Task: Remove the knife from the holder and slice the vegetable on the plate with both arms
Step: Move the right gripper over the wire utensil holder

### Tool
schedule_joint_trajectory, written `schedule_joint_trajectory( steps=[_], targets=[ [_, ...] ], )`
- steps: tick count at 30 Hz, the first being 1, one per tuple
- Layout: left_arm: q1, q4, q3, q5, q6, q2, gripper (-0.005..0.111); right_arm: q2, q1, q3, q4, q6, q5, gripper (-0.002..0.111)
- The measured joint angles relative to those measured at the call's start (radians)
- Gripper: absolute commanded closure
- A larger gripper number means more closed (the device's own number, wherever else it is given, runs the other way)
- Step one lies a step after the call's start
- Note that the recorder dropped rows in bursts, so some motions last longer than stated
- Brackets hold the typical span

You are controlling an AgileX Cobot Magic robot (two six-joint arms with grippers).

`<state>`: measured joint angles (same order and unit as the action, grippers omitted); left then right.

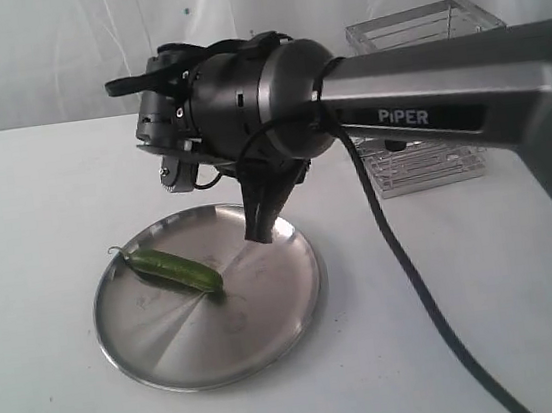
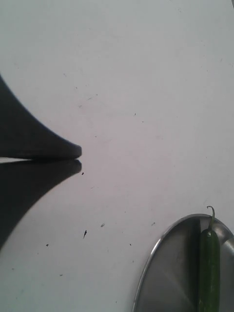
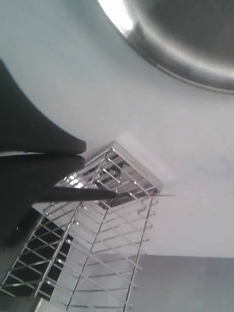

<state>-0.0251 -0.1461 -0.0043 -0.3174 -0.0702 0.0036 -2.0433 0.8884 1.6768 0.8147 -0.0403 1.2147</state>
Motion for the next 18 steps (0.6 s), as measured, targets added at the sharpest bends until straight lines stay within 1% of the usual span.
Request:
schedule_joint_trajectory(
  steps=[2,3,4,6,7,8,10,15,18],
  targets=[
    [0.0,0.0,0.0,0.0,0.0,0.0,0.107,0.015,0.0,0.004,0.016,-0.007,0.0,0.096],
    [0.0,0.0,0.0,0.0,0.0,0.0,0.107,0.022,0.0,0.004,0.008,-0.013,0.0,0.085],
    [0.0,0.0,0.0,0.0,0.0,0.0,0.107,0.034,0.0,0.004,-0.01,-0.013,0.0,0.079],
    [0.0,0.0,0.0,0.0,0.0,0.0,0.107,0.046,0.0,0.004,-0.031,-0.015,0.0,0.058],
    [0.0,0.0,0.0,0.0,0.0,0.0,0.107,0.051,0.0,0.004,-0.031,-0.013,0.0,0.053],
    [0.0,0.0,0.0,0.0,0.0,0.0,0.107,0.05,-0.002,0.004,-0.031,-0.01,0.0,0.051],
    [0.0,0.0,0.0,0.0,0.0,0.0,0.107,0.048,-0.014,0.004,-0.034,-0.01,0.0,0.05],
    [0.0,0.0,0.0,0.0,0.0,0.0,0.107,0.025,-0.11,-0.013,-0.038,-0.041,0.0,0.05],
    [0.0,0.0,0.0,0.0,0.0,0.0,0.107,0.025,-0.133,-0.013,-0.04,-0.055,0.0,0.05]
  ],
)
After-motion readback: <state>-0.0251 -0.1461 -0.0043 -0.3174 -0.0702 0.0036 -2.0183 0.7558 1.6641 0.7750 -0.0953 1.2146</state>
